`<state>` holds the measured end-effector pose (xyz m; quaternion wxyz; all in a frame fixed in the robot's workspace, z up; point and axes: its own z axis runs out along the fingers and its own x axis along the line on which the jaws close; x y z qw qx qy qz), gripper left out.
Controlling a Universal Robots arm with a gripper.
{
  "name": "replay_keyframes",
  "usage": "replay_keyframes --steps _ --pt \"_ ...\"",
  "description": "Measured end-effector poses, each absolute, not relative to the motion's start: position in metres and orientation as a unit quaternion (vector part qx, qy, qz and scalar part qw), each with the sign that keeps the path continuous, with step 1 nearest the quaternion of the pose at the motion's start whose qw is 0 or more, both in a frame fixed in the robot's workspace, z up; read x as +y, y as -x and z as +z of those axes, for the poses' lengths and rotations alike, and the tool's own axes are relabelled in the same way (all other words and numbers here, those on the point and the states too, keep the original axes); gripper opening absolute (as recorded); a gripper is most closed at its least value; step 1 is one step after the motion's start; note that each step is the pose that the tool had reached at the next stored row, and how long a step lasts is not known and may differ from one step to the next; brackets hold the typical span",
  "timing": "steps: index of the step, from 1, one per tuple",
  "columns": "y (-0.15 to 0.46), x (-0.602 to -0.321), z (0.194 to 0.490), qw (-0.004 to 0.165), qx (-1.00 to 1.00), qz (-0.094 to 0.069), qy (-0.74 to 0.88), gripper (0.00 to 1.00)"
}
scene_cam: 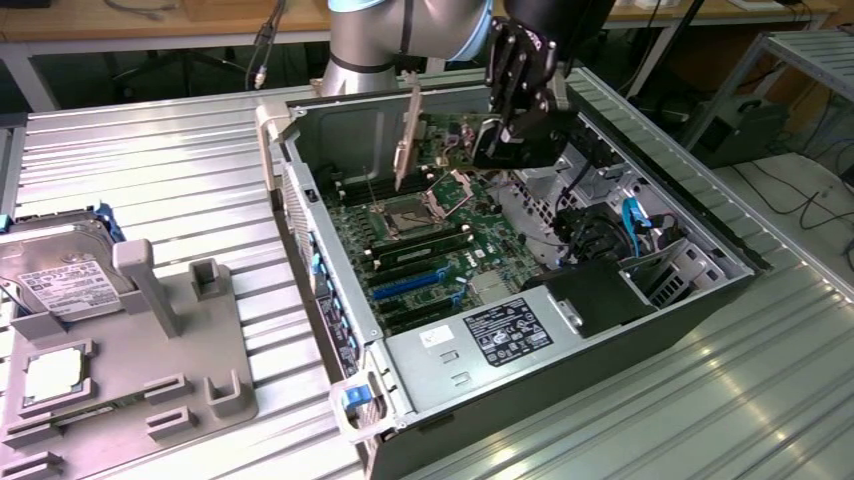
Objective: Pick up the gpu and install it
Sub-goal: 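Insert the gpu into the slot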
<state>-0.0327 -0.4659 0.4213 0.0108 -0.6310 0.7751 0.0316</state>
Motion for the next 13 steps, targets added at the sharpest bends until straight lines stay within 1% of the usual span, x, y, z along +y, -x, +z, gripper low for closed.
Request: replay_keyframes --steps 6,13 --pt "0.0326 -0.4660 0.4196 0.011 0.749 0.031 0.662 0.28" --pt "0.0326 -0.4660 0.4174 0.017 0.730 0.025 0.683 0.28"
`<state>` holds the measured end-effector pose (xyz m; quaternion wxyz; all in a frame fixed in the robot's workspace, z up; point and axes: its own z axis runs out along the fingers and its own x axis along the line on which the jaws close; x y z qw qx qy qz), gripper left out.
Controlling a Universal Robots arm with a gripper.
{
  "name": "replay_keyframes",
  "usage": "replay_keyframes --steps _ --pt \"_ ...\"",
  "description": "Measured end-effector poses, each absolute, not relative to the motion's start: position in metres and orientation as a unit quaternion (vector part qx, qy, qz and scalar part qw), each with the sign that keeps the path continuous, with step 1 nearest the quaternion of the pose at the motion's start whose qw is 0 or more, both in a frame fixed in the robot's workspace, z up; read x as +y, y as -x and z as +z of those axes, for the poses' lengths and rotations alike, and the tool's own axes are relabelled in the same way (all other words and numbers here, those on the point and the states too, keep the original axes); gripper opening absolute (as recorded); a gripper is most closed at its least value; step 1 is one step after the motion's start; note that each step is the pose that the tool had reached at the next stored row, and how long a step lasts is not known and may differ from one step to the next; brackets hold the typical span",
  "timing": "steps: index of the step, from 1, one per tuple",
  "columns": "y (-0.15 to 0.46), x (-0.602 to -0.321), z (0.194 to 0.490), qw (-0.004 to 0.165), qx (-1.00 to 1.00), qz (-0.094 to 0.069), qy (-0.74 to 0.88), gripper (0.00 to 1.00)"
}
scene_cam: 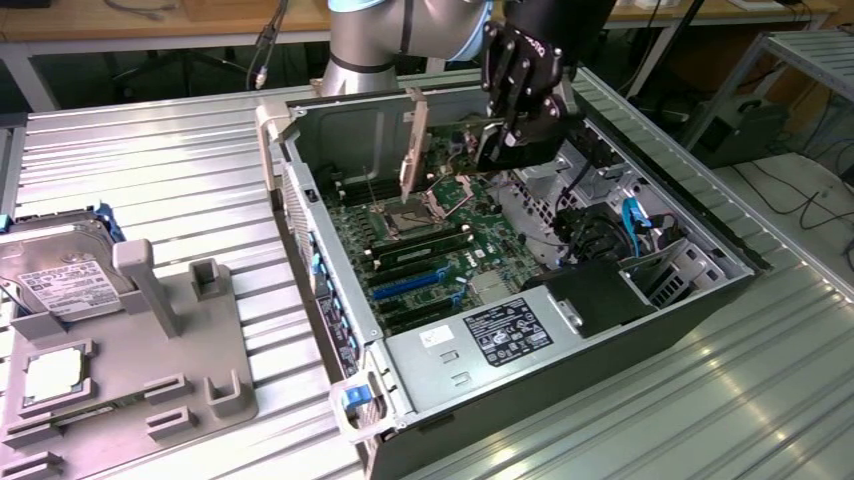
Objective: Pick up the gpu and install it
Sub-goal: 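Insert the gpu into the slot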
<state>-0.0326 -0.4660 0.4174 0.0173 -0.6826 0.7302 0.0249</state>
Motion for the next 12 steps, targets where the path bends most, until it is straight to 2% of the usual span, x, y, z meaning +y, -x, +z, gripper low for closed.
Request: replay_keyframes --steps 12 --pt "0.0327 -0.4660 0.4162 0.017 0.718 0.025 0.695 0.28"
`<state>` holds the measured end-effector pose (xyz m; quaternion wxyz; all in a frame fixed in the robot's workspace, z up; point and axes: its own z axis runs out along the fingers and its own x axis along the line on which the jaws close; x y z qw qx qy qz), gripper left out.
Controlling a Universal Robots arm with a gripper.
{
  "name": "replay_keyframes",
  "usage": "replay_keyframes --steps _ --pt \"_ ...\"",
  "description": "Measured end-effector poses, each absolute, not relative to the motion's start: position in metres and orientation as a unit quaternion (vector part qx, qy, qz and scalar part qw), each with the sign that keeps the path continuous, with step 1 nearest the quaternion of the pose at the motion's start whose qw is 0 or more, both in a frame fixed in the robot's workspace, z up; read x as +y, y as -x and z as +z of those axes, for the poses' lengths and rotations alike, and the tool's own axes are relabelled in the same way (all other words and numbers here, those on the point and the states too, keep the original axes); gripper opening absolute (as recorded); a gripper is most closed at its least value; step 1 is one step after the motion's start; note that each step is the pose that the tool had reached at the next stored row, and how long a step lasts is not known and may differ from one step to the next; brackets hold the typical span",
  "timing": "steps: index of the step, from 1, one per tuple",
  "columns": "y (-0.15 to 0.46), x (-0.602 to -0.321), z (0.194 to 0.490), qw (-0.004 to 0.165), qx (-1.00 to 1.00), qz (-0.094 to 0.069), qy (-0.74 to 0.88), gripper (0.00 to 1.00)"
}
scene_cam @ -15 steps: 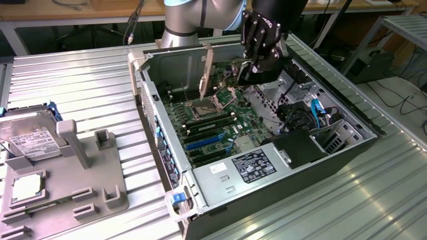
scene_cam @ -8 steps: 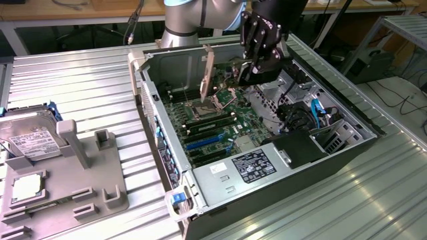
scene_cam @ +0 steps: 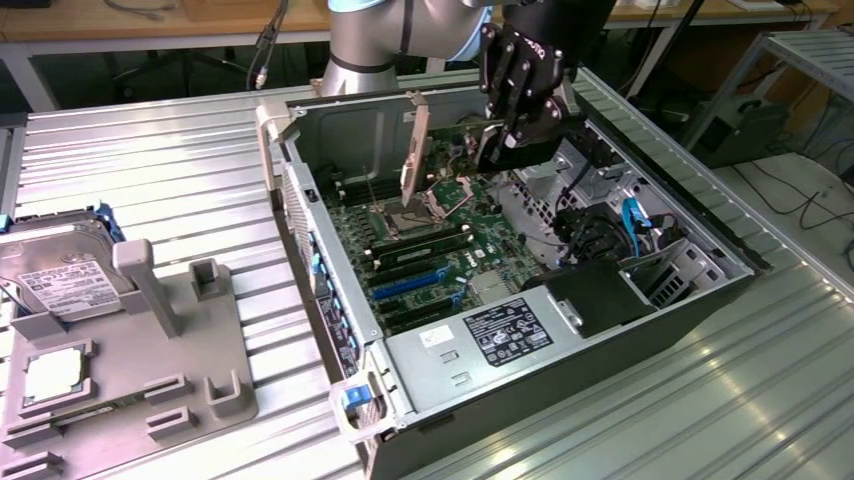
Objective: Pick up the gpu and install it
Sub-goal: 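Insert the gpu into the slot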
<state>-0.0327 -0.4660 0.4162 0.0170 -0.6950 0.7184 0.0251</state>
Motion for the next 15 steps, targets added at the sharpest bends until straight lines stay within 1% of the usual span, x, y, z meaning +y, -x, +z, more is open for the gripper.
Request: replay_keyframes --steps 15 --pt "0.0327 -0.4660 0.4162 0.017 0.718 0.025 0.695 0.28"
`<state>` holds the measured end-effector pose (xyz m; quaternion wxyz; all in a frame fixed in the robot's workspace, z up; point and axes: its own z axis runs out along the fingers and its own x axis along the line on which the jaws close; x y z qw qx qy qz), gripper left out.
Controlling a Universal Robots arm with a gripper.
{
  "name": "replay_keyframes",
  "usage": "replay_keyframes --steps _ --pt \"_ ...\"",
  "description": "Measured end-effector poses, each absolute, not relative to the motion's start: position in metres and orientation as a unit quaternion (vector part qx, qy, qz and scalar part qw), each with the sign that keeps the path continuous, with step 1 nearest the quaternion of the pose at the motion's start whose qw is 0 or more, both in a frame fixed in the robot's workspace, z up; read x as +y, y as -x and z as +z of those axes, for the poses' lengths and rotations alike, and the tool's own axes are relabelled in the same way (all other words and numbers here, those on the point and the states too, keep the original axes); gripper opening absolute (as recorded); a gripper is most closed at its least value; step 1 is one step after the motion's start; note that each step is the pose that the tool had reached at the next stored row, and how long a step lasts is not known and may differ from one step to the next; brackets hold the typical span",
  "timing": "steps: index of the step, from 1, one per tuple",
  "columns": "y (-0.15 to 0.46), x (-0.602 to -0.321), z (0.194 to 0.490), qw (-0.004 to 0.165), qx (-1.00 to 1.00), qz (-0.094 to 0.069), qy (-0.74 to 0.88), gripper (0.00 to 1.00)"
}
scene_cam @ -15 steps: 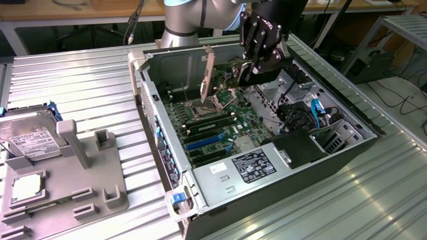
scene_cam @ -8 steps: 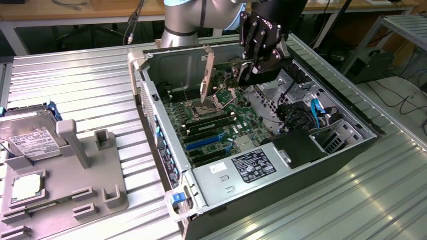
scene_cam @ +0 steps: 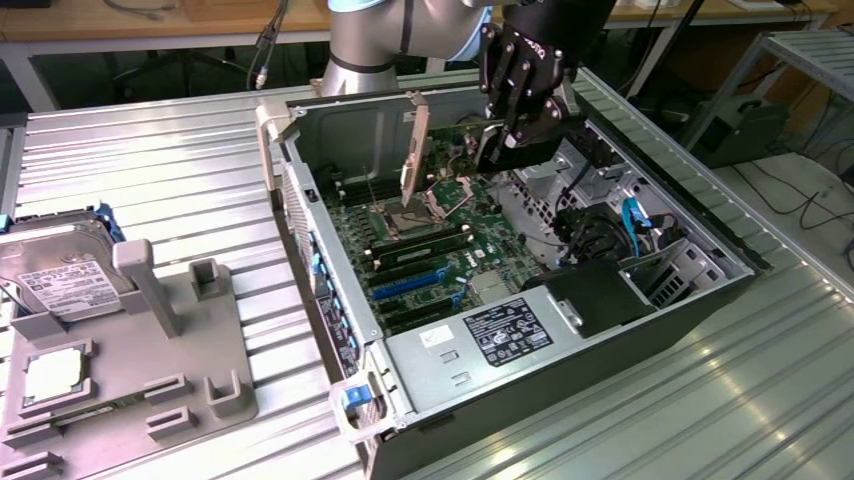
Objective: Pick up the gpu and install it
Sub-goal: 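Insert the gpu into the slot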
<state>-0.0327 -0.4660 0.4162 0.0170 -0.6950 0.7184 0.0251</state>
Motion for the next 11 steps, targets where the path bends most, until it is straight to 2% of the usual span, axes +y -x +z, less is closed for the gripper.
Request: replay_keyframes --steps 11 --pt "0.033 -0.466 0.404 0.017 0.718 0.025 0.695 0.28"
